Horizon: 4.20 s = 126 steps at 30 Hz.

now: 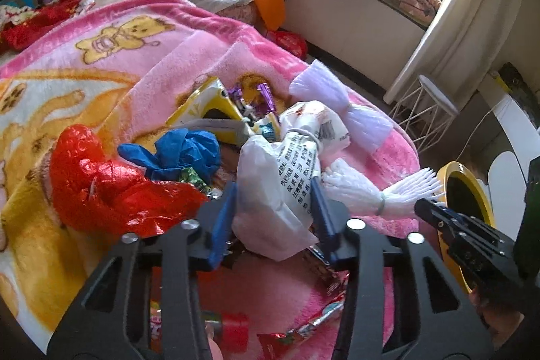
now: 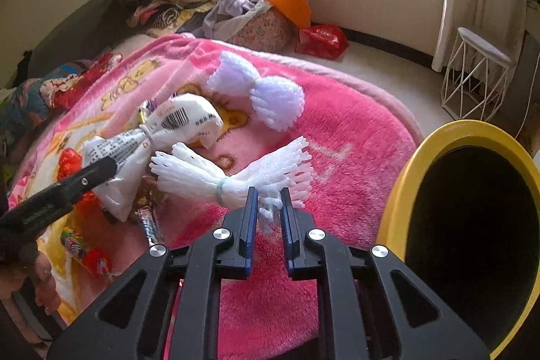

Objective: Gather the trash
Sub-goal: 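Grasp the white plastic bag with the left tool while the right tool grasps the white tassel toy, then carry both held items over the yellow bin and open both tools, then move both open tools back over the candy wrappers on the blanket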

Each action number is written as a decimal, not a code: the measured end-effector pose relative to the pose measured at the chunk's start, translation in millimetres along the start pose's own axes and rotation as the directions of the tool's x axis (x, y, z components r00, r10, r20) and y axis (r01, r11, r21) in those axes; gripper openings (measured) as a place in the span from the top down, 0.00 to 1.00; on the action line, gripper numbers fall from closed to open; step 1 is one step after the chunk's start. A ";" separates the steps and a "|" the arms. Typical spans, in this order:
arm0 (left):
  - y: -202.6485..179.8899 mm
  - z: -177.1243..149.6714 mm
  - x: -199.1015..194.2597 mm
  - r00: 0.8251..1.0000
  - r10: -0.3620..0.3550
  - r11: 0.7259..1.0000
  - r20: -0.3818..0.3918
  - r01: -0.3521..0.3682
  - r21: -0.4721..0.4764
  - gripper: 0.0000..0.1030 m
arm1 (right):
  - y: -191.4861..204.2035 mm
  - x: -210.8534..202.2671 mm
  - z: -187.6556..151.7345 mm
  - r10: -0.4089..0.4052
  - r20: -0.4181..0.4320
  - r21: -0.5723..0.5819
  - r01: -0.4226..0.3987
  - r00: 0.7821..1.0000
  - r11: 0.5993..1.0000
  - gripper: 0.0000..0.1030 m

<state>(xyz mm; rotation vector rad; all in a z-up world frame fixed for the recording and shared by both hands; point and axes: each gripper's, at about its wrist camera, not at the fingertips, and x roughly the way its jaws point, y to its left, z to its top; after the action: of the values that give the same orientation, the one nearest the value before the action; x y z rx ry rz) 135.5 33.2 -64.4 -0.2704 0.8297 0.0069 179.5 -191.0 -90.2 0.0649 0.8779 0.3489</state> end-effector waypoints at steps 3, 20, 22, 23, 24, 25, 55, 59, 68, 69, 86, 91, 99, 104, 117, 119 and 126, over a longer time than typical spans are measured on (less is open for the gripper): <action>-6.1 1.8 -11.9 0.999 -0.019 1.000 0.041 0.018 0.010 0.73 | -2.6 -15.3 1.3 0.000 0.034 0.005 0.000 0.999 1.000 0.88; -61.5 14.8 -60.1 0.977 -0.157 0.986 0.142 0.146 0.085 0.74 | -58.0 -97.5 -1.0 -0.139 0.203 0.112 0.118 0.969 0.987 0.88; -71.2 13.1 -62.2 0.974 -0.176 0.981 0.142 0.162 0.103 0.74 | -70.0 -105.2 -3.0 -0.162 0.210 0.137 0.135 0.964 0.981 0.88; -75.0 12.6 -62.6 0.973 -0.184 0.980 0.140 0.170 0.108 0.74 | -75.8 -108.8 -5.2 -0.175 0.213 0.150 0.145 0.961 0.978 0.88; -80.0 11.8 -62.6 0.971 -0.195 0.977 0.136 0.180 0.115 0.74 | -82.7 -112.9 -7.2 -0.191 0.215 0.165 0.157 0.958 0.974 0.88; -85.4 11.1 -62.8 0.970 -0.204 0.974 0.133 0.188 0.123 0.74 | -87.1 -115.6 -8.7 -0.201 0.216 0.174 0.165 0.956 0.971 0.88; -199.4 -36.4 -34.1 0.937 -0.347 0.890 -0.046 0.344 0.300 0.74 | -190.6 -149.6 -64.1 -0.469 0.098 0.358 0.409 0.878 0.839 0.88; -210.1 -41.2 -26.3 0.929 -0.364 0.879 -0.072 0.368 0.302 0.71 | -193.7 -146.5 -67.9 -0.456 0.078 0.351 0.404 0.886 0.845 0.83; -214.4 -40.9 -18.2 0.933 -0.358 0.893 -0.041 0.355 0.277 0.15 | -194.9 -151.4 -72.4 -0.425 0.095 0.370 0.365 0.900 0.855 0.51; -212.0 -39.8 -19.5 0.934 -0.354 0.897 -0.034 0.350 0.272 0.13 | -194.0 -152.6 -71.1 -0.421 0.105 0.370 0.358 0.901 0.857 0.50; -162.9 -18.7 -53.5 0.950 -0.288 0.943 0.122 0.259 0.209 0.11 | -121.6 -167.7 -44.5 -0.246 0.311 0.253 0.169 0.918 0.953 0.39; -142.5 -12.0 -63.3 0.952 -0.260 0.957 0.163 0.232 0.172 0.11 | -95.4 -165.8 -38.3 -0.194 0.336 0.189 0.136 0.922 0.973 0.37; -108.0 -4.2 -74.4 0.955 -0.204 0.977 0.217 0.185 0.104 0.11 | -59.4 -156.7 -31.1 -0.111 0.346 0.100 0.081 0.932 0.992 0.35; -85.2 0.2 -80.1 0.956 -0.164 0.986 0.244 0.152 0.066 0.11 | -35.2 -146.7 -26.6 -0.061 0.330 0.049 0.047 0.942 0.998 0.35; -32.4 8.9 -86.3 0.956 -0.075 0.996 0.282 0.085 -0.025 0.11 | 28.4 -119.8 -16.9 0.061 0.259 -0.114 -0.032 0.964 0.993 0.35; -26.3 10.2 -86.7 0.956 -0.064 0.996 0.285 0.077 -0.035 0.11 | 35.2 -114.8 -17.1 0.065 0.246 -0.131 -0.033 0.967 0.991 0.35; 6.6 11.6 -86.3 0.959 -0.004 0.996 0.284 0.029 -0.085 0.11 | 60.1 -92.9 -15.9 0.108 0.189 -0.184 -0.073 0.976 0.980 0.35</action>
<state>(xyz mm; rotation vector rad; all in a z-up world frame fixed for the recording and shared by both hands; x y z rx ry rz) 84.8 50.9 4.5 -0.3508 0.5413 0.0656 96.4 -166.1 -19.5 -0.0239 0.6452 0.4957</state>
